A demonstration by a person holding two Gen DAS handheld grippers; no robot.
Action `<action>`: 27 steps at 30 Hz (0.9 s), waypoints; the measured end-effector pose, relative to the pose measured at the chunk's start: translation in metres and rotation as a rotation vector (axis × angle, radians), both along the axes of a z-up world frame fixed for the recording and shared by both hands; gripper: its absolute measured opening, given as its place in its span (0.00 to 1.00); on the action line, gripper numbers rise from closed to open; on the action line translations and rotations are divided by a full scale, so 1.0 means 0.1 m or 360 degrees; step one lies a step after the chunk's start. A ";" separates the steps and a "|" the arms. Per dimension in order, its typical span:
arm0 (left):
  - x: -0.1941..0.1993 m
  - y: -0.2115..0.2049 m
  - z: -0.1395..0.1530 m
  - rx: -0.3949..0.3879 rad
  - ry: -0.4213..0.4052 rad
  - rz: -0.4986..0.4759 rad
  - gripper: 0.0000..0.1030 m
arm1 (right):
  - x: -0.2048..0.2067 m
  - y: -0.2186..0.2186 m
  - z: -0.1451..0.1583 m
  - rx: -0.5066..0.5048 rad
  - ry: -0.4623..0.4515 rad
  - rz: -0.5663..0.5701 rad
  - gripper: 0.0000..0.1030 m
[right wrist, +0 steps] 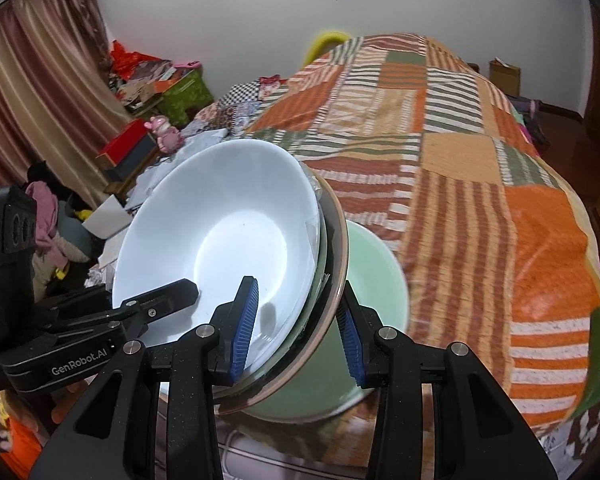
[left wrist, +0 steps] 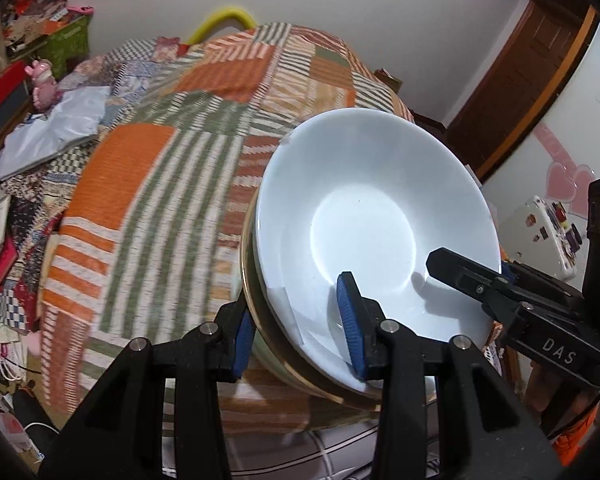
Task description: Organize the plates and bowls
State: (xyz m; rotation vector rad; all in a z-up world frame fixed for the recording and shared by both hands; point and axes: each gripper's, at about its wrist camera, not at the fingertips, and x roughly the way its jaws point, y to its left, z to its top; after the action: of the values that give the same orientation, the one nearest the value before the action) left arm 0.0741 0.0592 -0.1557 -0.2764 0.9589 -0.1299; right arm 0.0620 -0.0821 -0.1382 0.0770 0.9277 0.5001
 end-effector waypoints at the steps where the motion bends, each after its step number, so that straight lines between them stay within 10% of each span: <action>1: 0.02 -0.03 -0.03 -0.0005 0.0012 -0.0012 0.38 | 0.00 -0.03 -0.02 0.0000 0.0006 -0.0009 0.35; 27: 0.20 -0.12 -0.31 0.0009 0.0078 -0.0063 0.39 | -0.01 -0.32 -0.20 -0.0066 0.0033 -0.0080 0.38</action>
State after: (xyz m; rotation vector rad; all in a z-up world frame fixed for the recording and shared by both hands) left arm 0.0941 0.0469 -0.1871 -0.2562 1.0137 -0.1572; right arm 0.0615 -0.1144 -0.1584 0.0681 0.9539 0.4342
